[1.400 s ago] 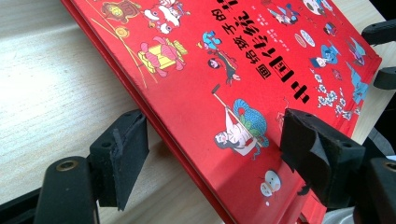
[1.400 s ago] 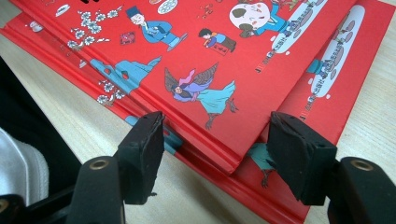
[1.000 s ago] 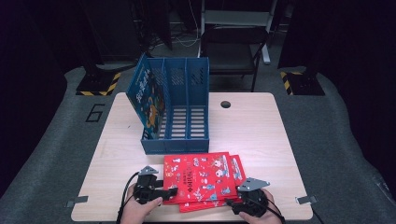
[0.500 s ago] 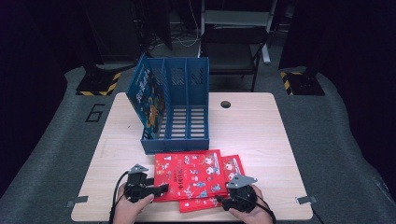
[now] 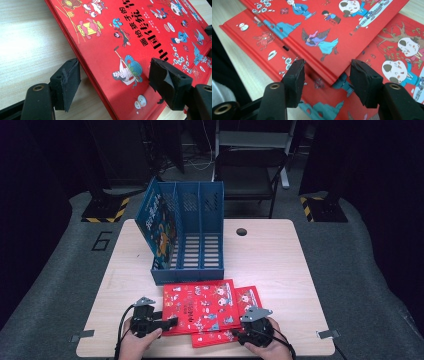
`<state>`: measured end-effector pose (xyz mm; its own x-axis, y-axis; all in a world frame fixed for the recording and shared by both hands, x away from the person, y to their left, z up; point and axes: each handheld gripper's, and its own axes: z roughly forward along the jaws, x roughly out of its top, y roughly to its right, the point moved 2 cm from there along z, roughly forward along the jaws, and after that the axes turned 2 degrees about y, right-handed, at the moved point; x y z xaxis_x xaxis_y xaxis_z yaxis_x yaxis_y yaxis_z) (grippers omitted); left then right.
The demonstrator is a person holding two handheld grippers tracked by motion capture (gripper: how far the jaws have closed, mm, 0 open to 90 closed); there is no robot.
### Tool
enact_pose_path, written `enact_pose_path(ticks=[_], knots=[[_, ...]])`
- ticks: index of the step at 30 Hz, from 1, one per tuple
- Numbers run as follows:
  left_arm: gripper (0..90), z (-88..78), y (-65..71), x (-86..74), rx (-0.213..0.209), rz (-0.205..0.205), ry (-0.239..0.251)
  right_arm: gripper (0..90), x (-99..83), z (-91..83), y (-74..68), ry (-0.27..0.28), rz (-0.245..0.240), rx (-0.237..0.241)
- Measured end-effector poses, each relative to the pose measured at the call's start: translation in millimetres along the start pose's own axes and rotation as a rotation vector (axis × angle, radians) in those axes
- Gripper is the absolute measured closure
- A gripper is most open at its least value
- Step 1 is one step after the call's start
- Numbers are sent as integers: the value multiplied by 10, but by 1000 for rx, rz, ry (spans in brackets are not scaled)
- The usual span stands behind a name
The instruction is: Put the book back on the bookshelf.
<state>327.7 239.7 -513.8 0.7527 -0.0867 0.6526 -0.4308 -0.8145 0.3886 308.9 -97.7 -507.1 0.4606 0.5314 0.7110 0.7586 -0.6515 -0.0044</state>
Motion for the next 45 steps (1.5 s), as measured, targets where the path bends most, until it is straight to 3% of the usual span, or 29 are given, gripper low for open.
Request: enact_pose_path(ticks=[9,21,26,31,33,45], knots=[[267,2,-12,-21,-10,-21,-1,522,-20,-36,3,-9,46,10],[279,26,-53,-38,-28,-50,-12,581,-13,-67,17,-21,29,13],[279,53,-86,-55,-40,-73,-49,628,18,-108,4,-13,23,10],[283,42,-83,-45,-41,-70,-24,643,17,-106,4,-34,4,-5],[294,30,-84,-42,-55,-91,-10,643,2,-91,6,-42,12,0],[312,20,-63,-55,-49,-94,2,644,-30,-78,24,-37,37,11]])
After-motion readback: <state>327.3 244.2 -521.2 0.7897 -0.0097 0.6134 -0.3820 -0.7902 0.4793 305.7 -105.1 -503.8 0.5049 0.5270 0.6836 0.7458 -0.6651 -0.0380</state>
